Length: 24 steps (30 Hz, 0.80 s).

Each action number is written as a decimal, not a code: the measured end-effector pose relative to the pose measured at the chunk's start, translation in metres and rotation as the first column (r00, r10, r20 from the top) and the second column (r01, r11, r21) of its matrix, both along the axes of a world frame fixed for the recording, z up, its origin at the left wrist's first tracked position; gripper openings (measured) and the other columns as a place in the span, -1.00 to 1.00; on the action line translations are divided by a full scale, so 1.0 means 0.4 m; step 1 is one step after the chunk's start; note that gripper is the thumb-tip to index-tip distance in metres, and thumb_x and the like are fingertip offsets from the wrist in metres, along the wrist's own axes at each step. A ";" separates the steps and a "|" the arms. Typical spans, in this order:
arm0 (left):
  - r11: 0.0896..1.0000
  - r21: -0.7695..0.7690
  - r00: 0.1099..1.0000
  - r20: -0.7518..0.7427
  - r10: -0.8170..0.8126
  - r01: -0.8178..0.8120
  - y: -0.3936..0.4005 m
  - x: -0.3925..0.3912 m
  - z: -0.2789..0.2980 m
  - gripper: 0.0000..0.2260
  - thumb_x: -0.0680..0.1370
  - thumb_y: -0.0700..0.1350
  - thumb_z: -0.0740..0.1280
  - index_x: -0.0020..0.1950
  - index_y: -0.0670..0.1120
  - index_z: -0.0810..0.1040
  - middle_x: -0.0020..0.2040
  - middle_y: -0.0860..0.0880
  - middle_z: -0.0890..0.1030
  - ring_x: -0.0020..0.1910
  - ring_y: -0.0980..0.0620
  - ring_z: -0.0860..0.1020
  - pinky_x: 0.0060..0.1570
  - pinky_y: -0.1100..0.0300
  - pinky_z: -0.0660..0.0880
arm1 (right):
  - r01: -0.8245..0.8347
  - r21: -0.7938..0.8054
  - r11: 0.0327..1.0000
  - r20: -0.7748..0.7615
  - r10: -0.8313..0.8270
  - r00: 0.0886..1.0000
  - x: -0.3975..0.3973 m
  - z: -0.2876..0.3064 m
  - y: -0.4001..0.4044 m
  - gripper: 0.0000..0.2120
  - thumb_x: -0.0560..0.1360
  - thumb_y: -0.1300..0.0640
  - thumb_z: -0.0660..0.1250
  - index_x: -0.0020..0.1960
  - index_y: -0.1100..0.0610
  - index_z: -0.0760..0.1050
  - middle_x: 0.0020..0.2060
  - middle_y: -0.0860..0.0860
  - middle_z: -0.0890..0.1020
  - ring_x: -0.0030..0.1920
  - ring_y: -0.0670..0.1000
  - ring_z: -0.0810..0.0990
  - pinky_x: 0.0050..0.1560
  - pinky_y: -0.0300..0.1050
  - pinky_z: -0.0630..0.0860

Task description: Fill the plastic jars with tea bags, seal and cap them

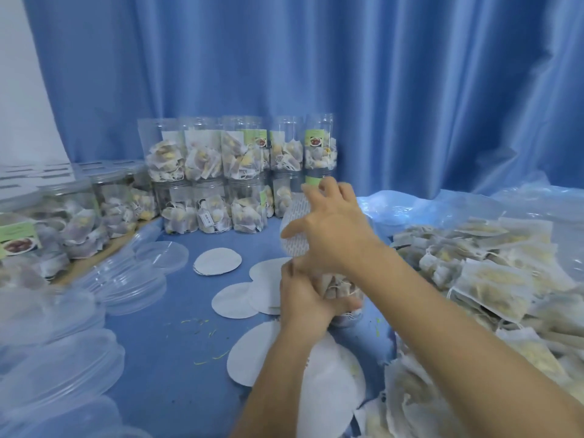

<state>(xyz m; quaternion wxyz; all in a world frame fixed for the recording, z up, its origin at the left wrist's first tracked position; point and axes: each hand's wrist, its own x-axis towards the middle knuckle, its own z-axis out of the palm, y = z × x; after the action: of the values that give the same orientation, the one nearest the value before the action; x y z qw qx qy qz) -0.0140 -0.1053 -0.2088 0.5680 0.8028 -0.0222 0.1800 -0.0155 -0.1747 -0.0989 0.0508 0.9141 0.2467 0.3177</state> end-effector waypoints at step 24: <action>0.996 0.031 0.997 0.009 -0.082 0.082 0.018 0.011 -0.009 0.03 0.06 0.02 0.65 0.45 0.08 0.23 0.31 0.14 0.33 0.26 0.16 0.38 0.20 0.14 0.40 | -0.135 0.650 0.748 -0.504 0.556 0.661 0.083 0.004 -0.194 -0.57 0.22 -0.05 0.55 0.04 -0.35 0.58 0.36 -0.19 0.36 0.34 -0.28 0.31 0.21 -0.37 0.26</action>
<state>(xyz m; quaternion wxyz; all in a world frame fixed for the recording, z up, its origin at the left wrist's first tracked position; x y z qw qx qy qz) -0.0095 -0.0979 -0.2126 0.5626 0.8088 -0.0606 0.1601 0.0177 -0.2522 -0.0971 -0.3763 0.8687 0.3211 0.0276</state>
